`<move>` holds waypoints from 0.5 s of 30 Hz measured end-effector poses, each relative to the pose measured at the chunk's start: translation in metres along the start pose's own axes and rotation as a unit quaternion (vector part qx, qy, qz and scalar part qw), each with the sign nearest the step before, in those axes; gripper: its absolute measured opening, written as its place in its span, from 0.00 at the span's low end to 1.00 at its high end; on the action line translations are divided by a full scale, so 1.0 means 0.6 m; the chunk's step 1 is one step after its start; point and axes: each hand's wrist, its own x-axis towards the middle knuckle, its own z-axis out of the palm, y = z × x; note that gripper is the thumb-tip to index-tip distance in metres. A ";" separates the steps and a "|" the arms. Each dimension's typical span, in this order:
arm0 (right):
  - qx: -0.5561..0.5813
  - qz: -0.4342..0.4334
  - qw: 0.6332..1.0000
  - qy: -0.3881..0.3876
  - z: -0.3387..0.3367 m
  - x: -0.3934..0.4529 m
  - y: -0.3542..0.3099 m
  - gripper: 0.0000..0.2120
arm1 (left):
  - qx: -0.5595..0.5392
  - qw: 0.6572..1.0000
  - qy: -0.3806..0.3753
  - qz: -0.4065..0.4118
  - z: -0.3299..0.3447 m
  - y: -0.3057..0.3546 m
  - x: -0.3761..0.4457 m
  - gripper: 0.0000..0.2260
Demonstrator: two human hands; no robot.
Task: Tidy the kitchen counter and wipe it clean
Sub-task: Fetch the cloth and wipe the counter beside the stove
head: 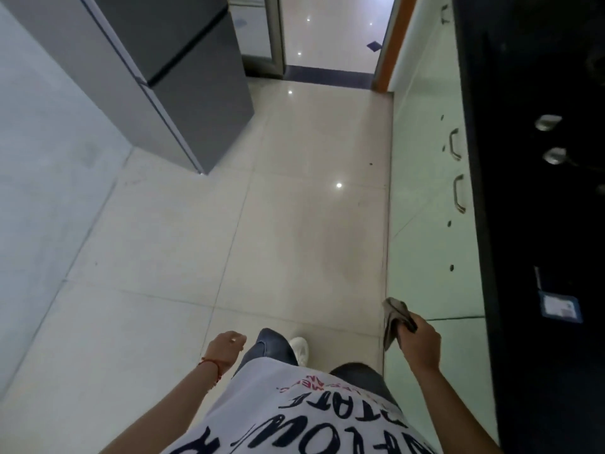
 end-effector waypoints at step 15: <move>-0.025 0.061 0.998 -0.022 0.040 0.301 -0.210 0.07 | -0.175 0.983 -0.052 0.019 -0.191 0.455 0.266 0.06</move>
